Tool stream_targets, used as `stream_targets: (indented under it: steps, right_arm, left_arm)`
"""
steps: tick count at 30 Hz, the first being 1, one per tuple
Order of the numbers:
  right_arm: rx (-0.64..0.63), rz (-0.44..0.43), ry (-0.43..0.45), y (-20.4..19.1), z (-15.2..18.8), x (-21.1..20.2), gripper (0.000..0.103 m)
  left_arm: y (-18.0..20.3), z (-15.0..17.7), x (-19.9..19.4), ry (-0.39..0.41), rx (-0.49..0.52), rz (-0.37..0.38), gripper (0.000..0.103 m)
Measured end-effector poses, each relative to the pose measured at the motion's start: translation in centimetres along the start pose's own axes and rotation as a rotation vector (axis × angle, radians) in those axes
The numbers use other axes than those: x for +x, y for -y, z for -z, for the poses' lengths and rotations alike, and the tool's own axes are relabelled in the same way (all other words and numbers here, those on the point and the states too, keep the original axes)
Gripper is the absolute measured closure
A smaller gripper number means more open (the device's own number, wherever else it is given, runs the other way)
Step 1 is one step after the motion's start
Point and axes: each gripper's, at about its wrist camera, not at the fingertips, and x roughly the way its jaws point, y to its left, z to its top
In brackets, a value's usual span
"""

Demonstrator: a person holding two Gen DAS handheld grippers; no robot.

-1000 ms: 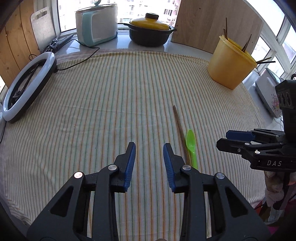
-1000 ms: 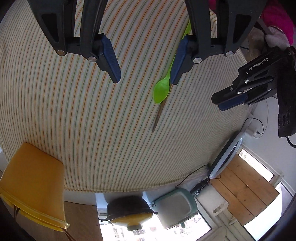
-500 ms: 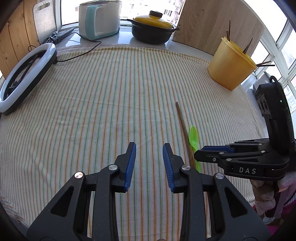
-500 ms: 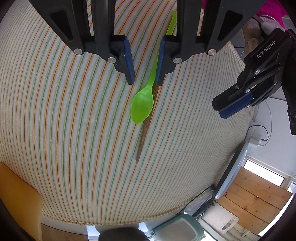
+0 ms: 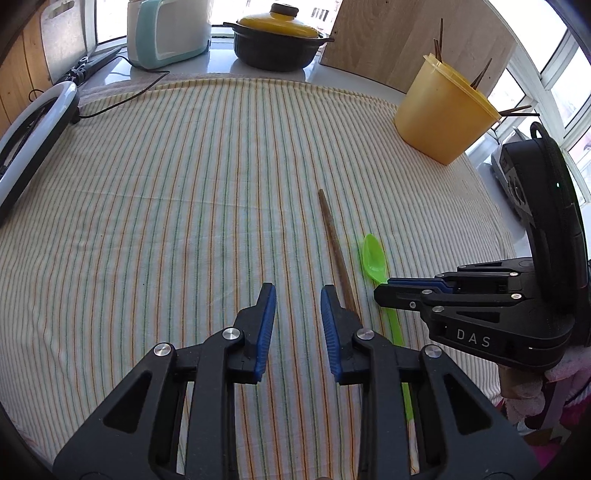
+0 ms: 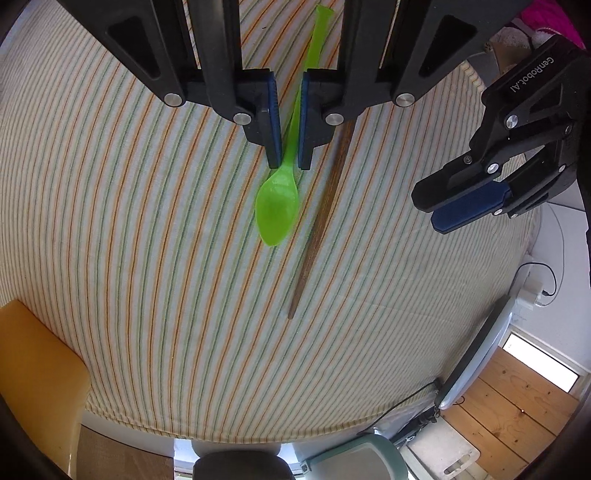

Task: Organize utensils
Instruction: 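Grasp the green spoon with the right tool while the left tool grasps the wooden chopstick, then lift the spoon and chopstick and carry both over the yellow container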

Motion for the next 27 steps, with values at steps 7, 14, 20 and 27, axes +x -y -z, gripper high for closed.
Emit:
stream_targets:
  steps: [7, 14, 20, 27]
  right_arm:
    - [0.073, -0.005, 0.005, 2.8, -0.1, -0.6, 0.098]
    - [0.138, -0.044, -0.006, 4.3, -0.1, -0.8, 0.091]
    - [0.171, -0.071, -0.029, 4.4, -0.4, -0.6, 0.085]
    - [0.107, -0.011, -0.037, 3.5, -0.7, -0.3, 0.094]
  left_arm:
    - [2.1, -0.9, 2.7, -0.097, 0.018, 0.046, 0.087]
    - [3.5, -2.4, 5.4, -0.198, 0.06, 0.002, 0.087]
    - [4.4, -3.2, 6.2, -0.201, 0.121, -0.03, 0.095]
    - [2.9, -3.1, 5.7, -0.196, 0.078, -0.005, 0.099]
